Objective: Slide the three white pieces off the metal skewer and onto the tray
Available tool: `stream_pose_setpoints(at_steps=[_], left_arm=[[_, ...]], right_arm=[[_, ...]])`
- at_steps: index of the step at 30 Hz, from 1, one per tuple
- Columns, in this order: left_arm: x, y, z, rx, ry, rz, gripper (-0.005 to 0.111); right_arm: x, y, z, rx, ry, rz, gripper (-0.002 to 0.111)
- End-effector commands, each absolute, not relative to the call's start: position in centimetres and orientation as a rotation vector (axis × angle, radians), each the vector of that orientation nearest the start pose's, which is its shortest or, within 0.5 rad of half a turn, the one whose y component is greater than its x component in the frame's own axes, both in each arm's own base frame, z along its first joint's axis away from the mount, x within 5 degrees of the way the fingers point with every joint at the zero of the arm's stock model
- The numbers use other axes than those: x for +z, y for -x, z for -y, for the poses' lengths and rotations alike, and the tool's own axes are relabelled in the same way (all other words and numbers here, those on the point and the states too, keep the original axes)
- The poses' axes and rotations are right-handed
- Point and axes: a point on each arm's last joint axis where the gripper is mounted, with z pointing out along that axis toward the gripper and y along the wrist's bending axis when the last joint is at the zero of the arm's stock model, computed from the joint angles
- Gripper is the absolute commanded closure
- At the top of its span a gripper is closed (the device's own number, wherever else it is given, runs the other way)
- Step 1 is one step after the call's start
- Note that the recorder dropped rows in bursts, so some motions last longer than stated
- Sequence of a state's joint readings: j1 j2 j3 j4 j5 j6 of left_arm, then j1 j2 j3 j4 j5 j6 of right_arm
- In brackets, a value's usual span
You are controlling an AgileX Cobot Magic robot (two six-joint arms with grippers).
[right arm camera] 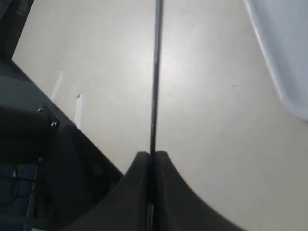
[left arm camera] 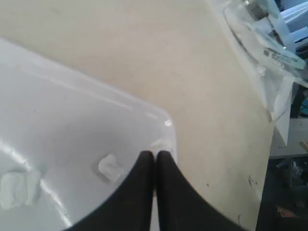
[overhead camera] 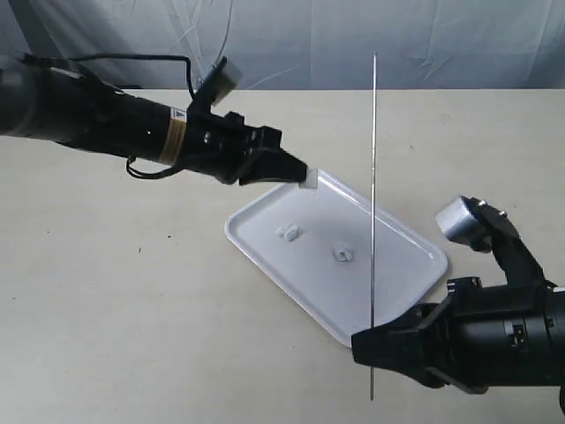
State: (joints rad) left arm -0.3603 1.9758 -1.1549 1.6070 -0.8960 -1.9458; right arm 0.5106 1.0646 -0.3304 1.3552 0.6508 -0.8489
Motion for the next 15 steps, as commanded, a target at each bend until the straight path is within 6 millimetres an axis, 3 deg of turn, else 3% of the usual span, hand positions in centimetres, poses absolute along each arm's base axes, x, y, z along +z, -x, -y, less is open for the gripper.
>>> stream_pose_setpoints(at_steps=[1,6,11,13,15], left_arm=[[13.5,-33.8,21.0,-1.400,-0.382,-2.514,0.107],[10.6,-33.3,21.8,-1.417,-0.348,-2.600,0.107],[9.4,-33.4,22.3,-1.472,-0.326,-2.616,0.107],[9.4,-33.3,22.8,-1.485,-0.354,-2.613,0.099],[9.7,-33.6,23.0,-1.476,-0.387,-2.602,0.081]], right_arm=[[20.5,-12.5,-12.3,1.088,0.317,-2.449,0.109],[20.4,-13.0,-12.0,1.034,0.253,-2.440,0.109],[20.4,-13.0,-12.0,1.033,0.250,-2.440,0.109],[20.4,-13.0,-12.0,1.031,0.242,-2.439,0.109],[20.4,-13.1,-11.9,1.023,0.232,-2.437,0.109]])
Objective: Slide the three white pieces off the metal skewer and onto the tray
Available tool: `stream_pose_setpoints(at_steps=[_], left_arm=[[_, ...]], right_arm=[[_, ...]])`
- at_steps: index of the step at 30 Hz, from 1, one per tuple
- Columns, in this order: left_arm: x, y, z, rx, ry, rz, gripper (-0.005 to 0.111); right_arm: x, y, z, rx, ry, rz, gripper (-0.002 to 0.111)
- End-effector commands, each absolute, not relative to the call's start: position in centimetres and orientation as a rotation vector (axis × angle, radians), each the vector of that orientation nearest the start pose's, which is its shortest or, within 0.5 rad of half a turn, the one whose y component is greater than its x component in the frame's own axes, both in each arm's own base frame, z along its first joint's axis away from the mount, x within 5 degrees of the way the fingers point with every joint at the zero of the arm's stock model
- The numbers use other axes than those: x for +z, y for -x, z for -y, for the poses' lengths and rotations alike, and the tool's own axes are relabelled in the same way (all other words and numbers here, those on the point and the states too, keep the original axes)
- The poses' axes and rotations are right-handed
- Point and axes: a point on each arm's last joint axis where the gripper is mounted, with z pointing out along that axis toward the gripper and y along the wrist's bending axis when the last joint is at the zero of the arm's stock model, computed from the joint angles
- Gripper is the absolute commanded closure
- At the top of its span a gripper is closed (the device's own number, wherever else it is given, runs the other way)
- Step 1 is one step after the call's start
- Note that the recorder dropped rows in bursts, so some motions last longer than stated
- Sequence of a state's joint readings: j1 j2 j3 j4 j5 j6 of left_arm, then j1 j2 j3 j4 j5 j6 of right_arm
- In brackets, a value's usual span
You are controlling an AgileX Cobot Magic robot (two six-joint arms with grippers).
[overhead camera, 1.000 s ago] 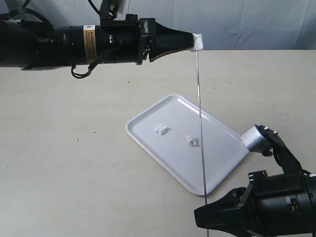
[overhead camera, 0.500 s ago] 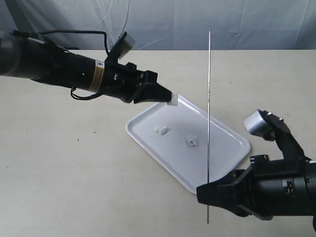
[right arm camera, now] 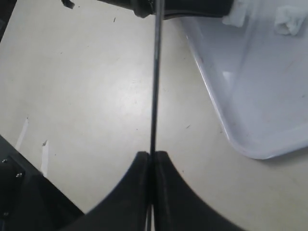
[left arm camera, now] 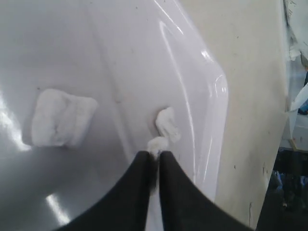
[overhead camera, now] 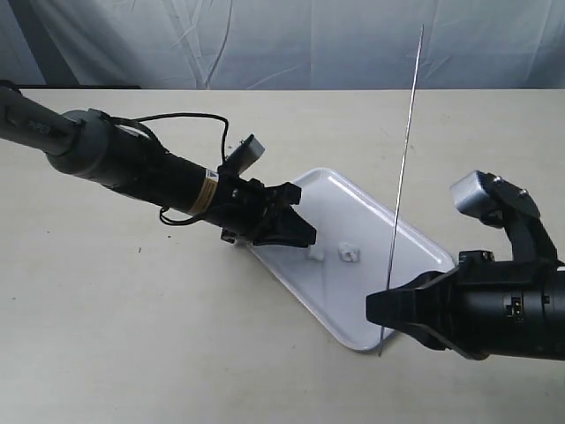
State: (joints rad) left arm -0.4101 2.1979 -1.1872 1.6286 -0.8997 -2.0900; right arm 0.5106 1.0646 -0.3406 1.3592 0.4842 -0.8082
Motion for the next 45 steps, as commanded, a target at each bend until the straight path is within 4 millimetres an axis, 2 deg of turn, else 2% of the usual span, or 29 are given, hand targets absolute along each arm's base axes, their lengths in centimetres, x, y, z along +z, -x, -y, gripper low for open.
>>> stream_pose_setpoints(at_steps=[1,4,7,9,10,12,15,18,22,26,31,35,39,43,45], left_arm=[[9.8,-33.7,23.0,-1.479,-0.392,-2.593,0.066],[10.2,-33.7,23.1,-1.502,-0.389,-2.579,0.061],[12.6,-33.7,22.6,-1.574,-0.444,-2.513,0.061],[15.0,-33.9,21.8,-1.579,-0.476,-2.450,0.061],[16.8,-34.0,21.1,-1.563,-0.503,-2.407,0.061],[19.1,-33.4,20.8,-1.537,-0.599,-2.362,0.061],[21.3,-32.6,20.6,-1.501,-0.668,-2.317,0.061],[22.5,-32.0,19.9,-1.474,-0.658,-2.296,0.062],[23.0,-31.6,18.5,-1.452,-0.613,-2.294,0.062],[22.1,-31.0,17.3,-1.397,-0.544,-2.335,0.062],[21.1,-30.4,16.7,-1.308,-0.499,-2.368,0.062],[21.1,-30.1,16.3,-1.248,-0.475,-2.369,0.062],[21.9,-29.8,16.1,-1.230,-0.479,-2.347,0.062],[22.7,-29.6,16.1,-1.231,-0.490,-2.323,0.062],[23.0,-29.5,16.1,-1.229,-0.494,-2.314,0.062]], right_arm=[[20.4,-13.1,-11.9,1.021,0.231,-2.437,0.109],[20.3,-13.3,-11.8,0.995,0.207,-2.436,0.109],[19.9,-13.3,-11.6,0.961,0.199,-2.474,0.109],[19.1,-13.5,-11.7,0.924,0.206,-2.535,0.109],[18.6,-13.8,-11.8,0.903,0.219,-2.565,0.109],[18.8,-15.0,-12.4,0.876,0.222,-2.589,0.109],[19.5,-16.5,-13.0,0.846,0.225,-2.594,0.109],[20.3,-18.1,-13.5,0.783,0.228,-2.595,0.109],[19.9,-19.9,-12.9,0.653,0.170,-2.690,0.109],[18.8,-20.9,-12.4,0.590,0.171,-2.794,0.109],[17.4,-21.4,-12.5,0.565,0.158,-2.849,0.109],[16.5,-21.7,-12.6,0.549,0.146,-2.874,0.109],[15.6,-22.0,-12.6,0.526,0.136,-2.891,0.108],[14.5,-22.2,-12.7,0.506,0.128,-2.933,0.098],[14.0,-22.2,-12.7,0.498,0.125,-2.952,0.097]])
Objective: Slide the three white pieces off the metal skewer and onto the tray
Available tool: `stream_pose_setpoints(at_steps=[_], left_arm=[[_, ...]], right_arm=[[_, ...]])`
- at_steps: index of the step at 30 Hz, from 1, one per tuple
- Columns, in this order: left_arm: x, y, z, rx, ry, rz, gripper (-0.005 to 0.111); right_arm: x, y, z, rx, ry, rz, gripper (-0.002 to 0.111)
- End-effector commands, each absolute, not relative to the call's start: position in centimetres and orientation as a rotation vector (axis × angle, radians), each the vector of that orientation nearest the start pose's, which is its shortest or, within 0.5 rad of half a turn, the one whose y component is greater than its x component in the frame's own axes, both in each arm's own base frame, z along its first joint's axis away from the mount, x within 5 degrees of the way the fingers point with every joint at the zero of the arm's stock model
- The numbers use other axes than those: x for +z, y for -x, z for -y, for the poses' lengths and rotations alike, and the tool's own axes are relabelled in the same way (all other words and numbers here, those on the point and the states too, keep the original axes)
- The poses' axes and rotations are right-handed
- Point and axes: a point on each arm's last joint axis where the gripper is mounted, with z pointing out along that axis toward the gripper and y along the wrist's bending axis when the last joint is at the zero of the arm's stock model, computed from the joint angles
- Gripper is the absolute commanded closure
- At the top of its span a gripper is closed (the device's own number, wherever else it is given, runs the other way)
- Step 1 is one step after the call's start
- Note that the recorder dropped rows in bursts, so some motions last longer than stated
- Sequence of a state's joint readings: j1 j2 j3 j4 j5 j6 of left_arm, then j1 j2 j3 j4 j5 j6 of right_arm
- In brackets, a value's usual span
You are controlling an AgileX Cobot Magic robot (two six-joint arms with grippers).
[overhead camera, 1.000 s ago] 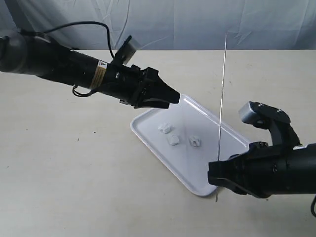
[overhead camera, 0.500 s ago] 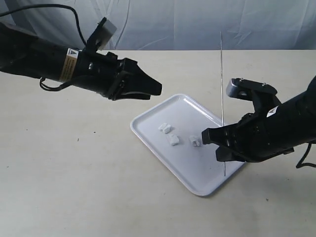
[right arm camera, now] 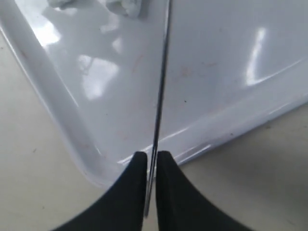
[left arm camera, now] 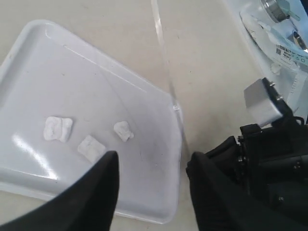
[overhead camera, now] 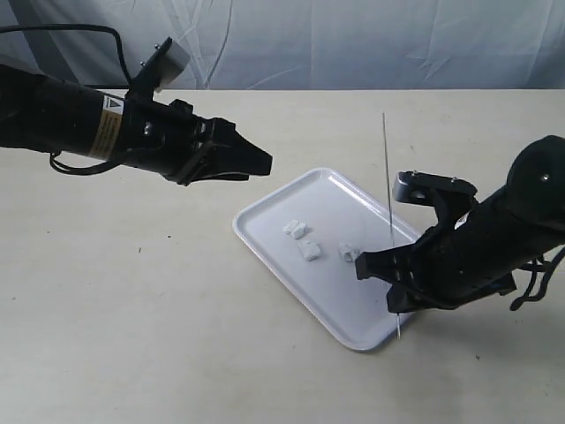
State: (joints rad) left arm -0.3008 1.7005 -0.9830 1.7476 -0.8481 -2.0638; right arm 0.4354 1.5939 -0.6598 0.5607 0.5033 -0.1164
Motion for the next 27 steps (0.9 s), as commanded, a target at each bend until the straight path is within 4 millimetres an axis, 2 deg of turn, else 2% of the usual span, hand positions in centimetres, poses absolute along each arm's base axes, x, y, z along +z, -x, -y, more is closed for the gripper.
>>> stream_pose_setpoints(at_steps=[1,7,13,17,19,21,25,27], left_arm=[[23.0,-29.5,16.1,-1.229,-0.494,-2.314,0.062],[23.1,-29.4,16.1,-1.229,-0.507,-2.305,0.062],[23.1,-29.4,16.1,-1.228,-0.522,-2.299,0.062],[23.4,-29.3,16.0,-1.209,-0.542,-2.281,0.062],[24.0,-29.2,15.9,-1.193,-0.555,-2.257,0.065],[25.2,-28.9,15.7,-1.159,-0.574,-2.211,0.074],[28.0,-28.0,15.1,-1.087,-0.580,-2.115,0.086],[29.0,-27.7,14.5,-1.077,-0.576,-2.082,0.090]], right_arm=[[13.8,-22.2,-12.7,0.499,0.120,-2.961,0.097],[13.8,-22.2,-12.7,0.501,0.133,-2.963,0.109],[15.6,-22.2,-12.7,0.527,0.159,-2.894,0.099],[17.6,-21.9,-12.6,0.559,0.172,-2.821,0.098],[18.4,-21.8,-12.6,0.569,0.171,-2.786,0.098],[19.3,-21.7,-12.5,0.582,0.166,-2.738,0.099],[20.9,-21.6,-12.3,0.594,0.160,-2.644,0.109],[21.5,-21.5,-12.2,0.598,0.157,-2.607,0.109]])
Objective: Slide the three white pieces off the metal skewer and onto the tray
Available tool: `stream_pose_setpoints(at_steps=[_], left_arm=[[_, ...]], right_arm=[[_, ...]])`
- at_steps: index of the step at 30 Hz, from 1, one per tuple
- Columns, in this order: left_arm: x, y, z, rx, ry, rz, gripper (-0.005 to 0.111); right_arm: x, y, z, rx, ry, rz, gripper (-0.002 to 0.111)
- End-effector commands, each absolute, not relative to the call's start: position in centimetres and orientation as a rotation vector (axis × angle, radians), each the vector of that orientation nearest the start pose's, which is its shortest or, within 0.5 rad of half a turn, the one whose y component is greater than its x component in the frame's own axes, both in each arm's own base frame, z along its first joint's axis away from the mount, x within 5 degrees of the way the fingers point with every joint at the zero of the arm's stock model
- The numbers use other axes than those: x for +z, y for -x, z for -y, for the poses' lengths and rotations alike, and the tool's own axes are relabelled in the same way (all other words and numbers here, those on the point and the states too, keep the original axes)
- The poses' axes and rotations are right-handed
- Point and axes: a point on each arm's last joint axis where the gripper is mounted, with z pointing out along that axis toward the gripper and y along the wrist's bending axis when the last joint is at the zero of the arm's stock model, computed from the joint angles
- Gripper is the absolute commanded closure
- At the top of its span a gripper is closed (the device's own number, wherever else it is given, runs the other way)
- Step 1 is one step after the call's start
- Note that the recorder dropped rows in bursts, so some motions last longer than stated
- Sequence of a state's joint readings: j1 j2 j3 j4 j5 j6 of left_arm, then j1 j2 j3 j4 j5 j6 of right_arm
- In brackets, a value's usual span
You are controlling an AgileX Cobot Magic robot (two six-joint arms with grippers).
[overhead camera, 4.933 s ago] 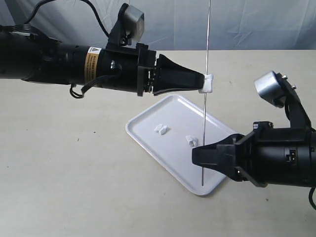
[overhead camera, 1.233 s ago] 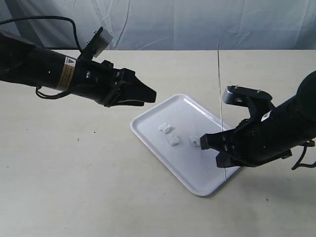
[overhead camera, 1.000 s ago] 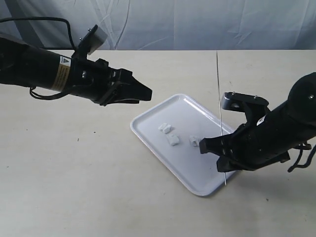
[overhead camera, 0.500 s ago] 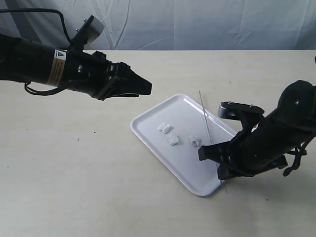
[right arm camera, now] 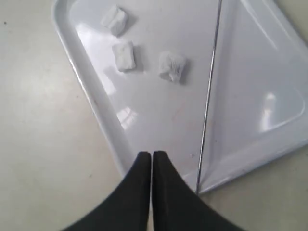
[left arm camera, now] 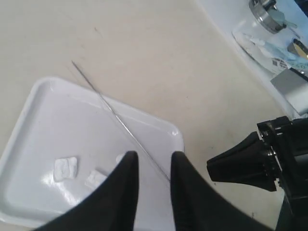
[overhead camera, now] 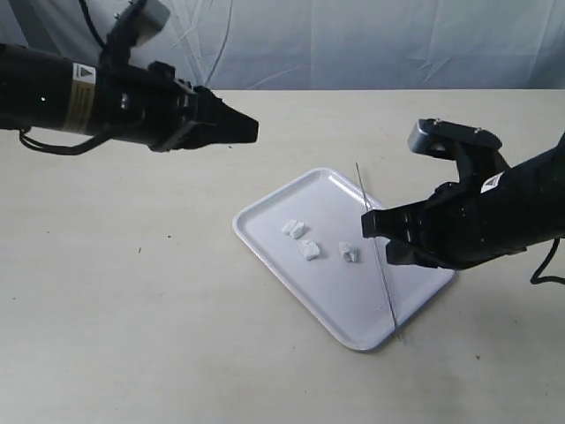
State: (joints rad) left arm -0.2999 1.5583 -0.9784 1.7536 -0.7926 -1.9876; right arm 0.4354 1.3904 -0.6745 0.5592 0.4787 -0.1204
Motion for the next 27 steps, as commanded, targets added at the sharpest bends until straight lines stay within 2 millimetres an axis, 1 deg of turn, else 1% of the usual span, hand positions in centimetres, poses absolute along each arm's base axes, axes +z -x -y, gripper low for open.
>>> stream_pose_setpoints(at_steps=[1,4,6,7,8,12,14,18,20,22,27], left_arm=[[29.6,-27.4,14.2,-1.084,-0.581,-2.065,0.091],[30.6,-26.9,12.9,-1.156,-0.578,-2.045,0.094],[31.0,-26.4,12.0,-1.216,-0.593,-2.036,0.099],[31.1,-26.0,11.4,-1.234,-0.590,-2.033,0.104],[31.0,-25.8,10.8,-1.242,-0.584,-2.033,0.107],[30.2,-24.2,8.6,-1.225,-0.503,-2.054,0.107],[29.9,-23.1,8.0,-1.214,-0.476,-2.059,0.107],[29.1,-20.1,7.7,-1.244,-0.472,-2.063,0.107],[29.0,-18.4,7.6,-1.201,-0.508,-2.029,0.107],[28.7,-16.7,7.3,-1.121,-0.483,-2.010,0.107],[29.3,-13.2,6.5,-0.906,-0.429,-1.893,0.107]], right_arm=[[21.8,-21.5,-12.1,0.600,0.155,-2.590,0.109],[22.5,-21.2,-12.1,0.599,0.200,-2.549,0.109],[23.3,-20.8,-12.3,0.582,0.315,-2.495,0.109],[23.7,-20.5,-12.5,0.577,0.373,-2.461,0.109],[24.2,-20.1,-12.7,0.572,0.431,-2.424,0.109],[25.8,-19.0,-13.2,0.577,0.567,-2.310,0.109],[26.0,-18.8,-13.1,0.589,0.569,-2.301,0.109],[26.0,-18.1,-13.0,0.628,0.573,-2.319,0.109],[25.9,-17.7,-13.0,0.647,0.593,-2.310,0.109],[25.7,-17.3,-12.9,0.661,0.609,-2.295,0.109],[25.6,-16.5,-12.5,0.662,0.632,-2.269,0.109]])
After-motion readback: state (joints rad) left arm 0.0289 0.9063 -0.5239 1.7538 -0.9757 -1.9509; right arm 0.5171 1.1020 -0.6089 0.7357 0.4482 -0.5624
